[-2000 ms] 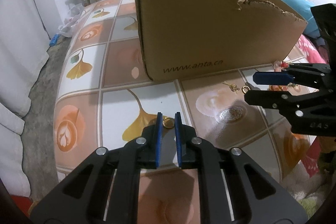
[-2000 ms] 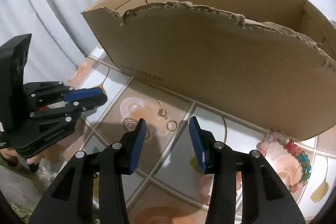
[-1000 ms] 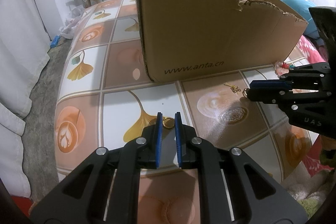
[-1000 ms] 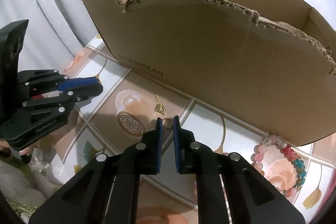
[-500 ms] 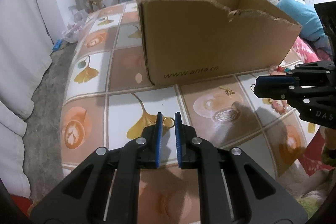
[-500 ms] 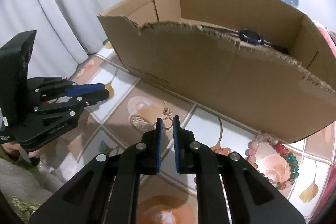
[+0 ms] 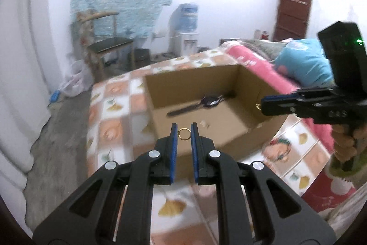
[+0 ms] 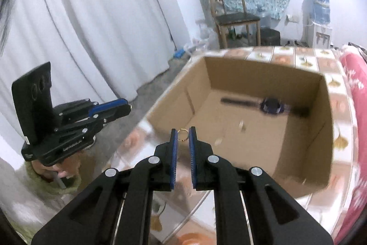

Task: Organize jewelry
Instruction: 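Carry the gold ring in the left tool while the right tool carries its ring over the box, then open the left tool over the box while the right tool opens to drop its ring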

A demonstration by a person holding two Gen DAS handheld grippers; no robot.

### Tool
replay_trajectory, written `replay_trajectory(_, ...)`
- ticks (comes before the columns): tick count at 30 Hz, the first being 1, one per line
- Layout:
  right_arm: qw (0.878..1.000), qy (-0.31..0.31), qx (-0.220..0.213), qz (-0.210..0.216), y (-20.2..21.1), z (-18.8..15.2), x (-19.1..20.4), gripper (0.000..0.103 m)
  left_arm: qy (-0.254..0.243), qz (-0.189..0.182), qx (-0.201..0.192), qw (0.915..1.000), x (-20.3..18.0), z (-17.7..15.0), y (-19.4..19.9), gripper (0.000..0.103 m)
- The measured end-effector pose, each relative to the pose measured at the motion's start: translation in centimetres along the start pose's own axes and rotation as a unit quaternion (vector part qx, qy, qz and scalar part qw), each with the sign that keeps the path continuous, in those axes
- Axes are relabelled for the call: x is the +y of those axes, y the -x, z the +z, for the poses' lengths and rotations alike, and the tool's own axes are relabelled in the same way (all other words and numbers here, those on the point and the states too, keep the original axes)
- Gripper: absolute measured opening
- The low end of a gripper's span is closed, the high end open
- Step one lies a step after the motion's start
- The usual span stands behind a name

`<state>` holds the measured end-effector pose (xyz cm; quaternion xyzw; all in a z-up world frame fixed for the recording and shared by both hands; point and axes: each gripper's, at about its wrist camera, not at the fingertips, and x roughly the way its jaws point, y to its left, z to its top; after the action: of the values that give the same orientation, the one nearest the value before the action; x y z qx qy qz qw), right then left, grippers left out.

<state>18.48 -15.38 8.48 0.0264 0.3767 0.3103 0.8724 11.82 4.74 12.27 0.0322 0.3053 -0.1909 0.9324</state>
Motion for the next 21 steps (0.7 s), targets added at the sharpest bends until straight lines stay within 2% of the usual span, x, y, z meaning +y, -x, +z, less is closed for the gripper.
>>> replay_trajectory(3,1.000,-0.014,0.024,-0.004,-1.3,2.3,-2.5,0.010,-0.007,-0.035,0.021,0.9992,0.1,2.5,-2.9,0.011)
replay_trajectory(6,0.996,-0.050,0.076,0.002,-4.3,3.9,-5.9,0.010,-0.011,-0.064,0.074,0.9952,0.4,4.0,-7.3,0.011)
replay_trajectory(9,0.986,-0.080,0.145,-0.003,-8.2,4.5,-8.7,0.010,-0.016,-0.082,0.147,0.9856,0.7,4.7,-11.9,0.011)
replay_trajectory(14,0.965,-0.122,0.231,-0.012,-12.5,4.2,-12.2,0.010,-0.036,-0.100,0.240,0.9650,0.5,4.5,-16.5,0.011)
replay_trajectory(17,0.961,-0.123,0.246,-0.023,-13.6,4.5,-12.8,0.010,-0.045,-0.094,0.274,0.9562,0.3,3.9,-17.9,0.011)
replay_trajectory(21,0.957,-0.123,0.260,-0.036,-14.9,4.8,-13.4,0.010,-0.035,-0.097,0.301,0.9481,0.5,3.4,-19.0,0.011)
